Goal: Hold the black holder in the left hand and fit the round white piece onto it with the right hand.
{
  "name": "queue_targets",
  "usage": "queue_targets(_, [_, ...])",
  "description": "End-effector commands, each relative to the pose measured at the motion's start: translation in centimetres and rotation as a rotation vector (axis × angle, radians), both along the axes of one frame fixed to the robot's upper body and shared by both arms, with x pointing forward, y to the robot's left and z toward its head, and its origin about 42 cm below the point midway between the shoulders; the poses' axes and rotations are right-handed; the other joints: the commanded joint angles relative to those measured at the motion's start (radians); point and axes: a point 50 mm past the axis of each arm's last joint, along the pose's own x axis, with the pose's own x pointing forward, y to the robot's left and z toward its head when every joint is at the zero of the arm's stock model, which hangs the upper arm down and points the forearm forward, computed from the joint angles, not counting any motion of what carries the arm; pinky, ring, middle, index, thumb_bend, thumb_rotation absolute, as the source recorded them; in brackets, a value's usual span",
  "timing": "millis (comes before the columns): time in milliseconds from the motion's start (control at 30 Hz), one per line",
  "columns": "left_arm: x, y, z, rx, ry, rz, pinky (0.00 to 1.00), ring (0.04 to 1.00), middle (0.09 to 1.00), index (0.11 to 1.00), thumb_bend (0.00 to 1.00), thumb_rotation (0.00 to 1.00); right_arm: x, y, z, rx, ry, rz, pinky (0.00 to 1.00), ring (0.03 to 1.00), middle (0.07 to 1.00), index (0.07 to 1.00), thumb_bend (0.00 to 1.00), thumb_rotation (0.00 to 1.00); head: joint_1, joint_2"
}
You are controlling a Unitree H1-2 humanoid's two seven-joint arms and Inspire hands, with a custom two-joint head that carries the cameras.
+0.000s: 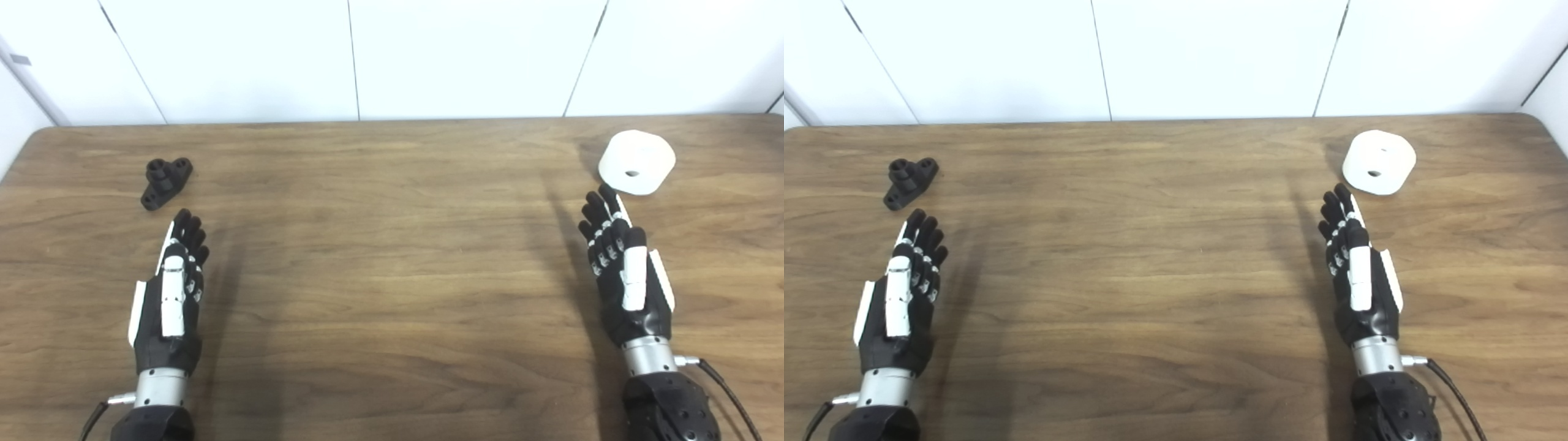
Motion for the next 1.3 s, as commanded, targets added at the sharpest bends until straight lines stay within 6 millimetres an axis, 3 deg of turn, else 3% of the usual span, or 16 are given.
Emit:
queue_targets(0, [0.0, 0.2, 0.7, 0.019, -0.043, 0.003, 1.00, 0.990, 0.973, 0.984, 0.30, 0.97, -0.2, 0.2, -0.3, -0.001, -0.010, 0.003, 0.98, 0.977, 0.963, 0.968, 0.63, 0.96, 0.002, 0.000])
queue_targets(367, [0.0, 0.0, 0.4, -0.008, -0.050, -0.001, 1.00, 0.987, 0.979, 0.991, 0.32, 0.91, -0.3, -0.2, -0.7, 0.003, -0.008, -0.004, 0.97, 0.968, 0.954, 0.959, 0.64, 0.95, 0.041, -0.024])
queue_targets(633, [0.0, -1.1, -1.0, -0.009, -0.039, 0.003, 1.00, 0.970, 0.978, 0.991, 0.31, 0.91, -0.3, -1.7, -2.1, 0.000, -0.001, -0.003, 0.95, 0.959, 0.948, 0.961, 0.60, 0.96, 0.160, -0.108])
queue_targets(900, [0.3, -2.1, -2.8, 0.005, -0.020, 0.006, 0.99, 0.964, 0.964, 0.982, 0.32, 0.91, 0.3, -3.2, -4.0, 0.002, -0.008, 0.011, 0.96, 0.967, 0.956, 0.971, 0.63, 0.94, 0.246, -0.191])
queue_targets(1267, [0.7, -3.8, -4.4, 0.046, -0.026, 0.006, 0.97, 0.939, 0.960, 0.976, 0.33, 0.92, 0.6, -5.3, -5.0, -0.006, 0.015, 0.014, 1.00, 0.977, 0.965, 0.983, 0.67, 0.96, 0.375, -0.230])
